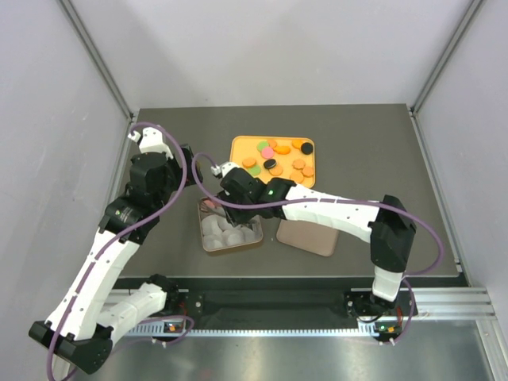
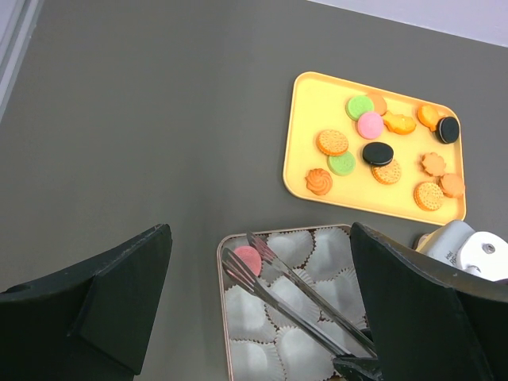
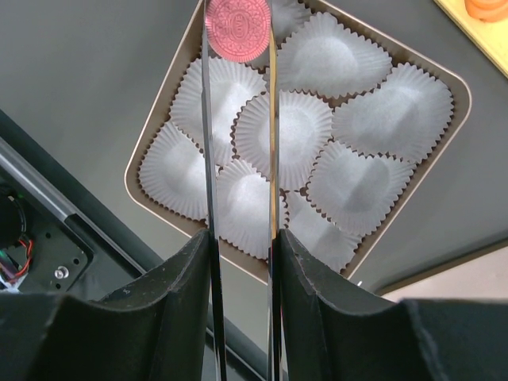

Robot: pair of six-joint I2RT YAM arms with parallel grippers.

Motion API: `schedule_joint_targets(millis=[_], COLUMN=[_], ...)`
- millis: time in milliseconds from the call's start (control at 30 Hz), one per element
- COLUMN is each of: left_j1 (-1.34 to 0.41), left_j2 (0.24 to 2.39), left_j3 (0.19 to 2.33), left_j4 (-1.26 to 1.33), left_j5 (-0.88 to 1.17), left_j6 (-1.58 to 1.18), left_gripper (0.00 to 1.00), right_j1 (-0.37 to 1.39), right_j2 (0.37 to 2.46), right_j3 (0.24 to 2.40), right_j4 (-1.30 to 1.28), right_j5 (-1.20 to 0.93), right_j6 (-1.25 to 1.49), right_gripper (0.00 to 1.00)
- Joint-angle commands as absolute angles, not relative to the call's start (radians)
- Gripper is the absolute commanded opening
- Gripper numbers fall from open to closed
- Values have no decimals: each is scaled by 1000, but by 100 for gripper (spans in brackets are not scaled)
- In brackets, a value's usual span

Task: Pack the cookies

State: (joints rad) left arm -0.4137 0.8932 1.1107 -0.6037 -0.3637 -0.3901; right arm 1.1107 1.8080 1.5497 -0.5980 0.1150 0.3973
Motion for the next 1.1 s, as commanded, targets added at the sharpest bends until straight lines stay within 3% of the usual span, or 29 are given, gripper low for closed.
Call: schedule_joint_targets(millis=[0, 567, 1067], left_j1=[-410, -410, -408], left_j2=[894, 890, 893], left_j3=[1109, 1095, 1091], left_j4=[-565, -555, -548], left_j5=[-362, -348, -339], left_j6=[-376, -379, -382], left_gripper=[99, 99, 99], right_j1=[1127, 1127, 1127], right_j2=[1795, 1802, 1796], right_j3=[1545, 1529, 1525], right_j4=[-532, -512, -512], right_j5=[133, 153, 158], right_j6=[413, 422, 422], right_gripper=[31, 43, 47])
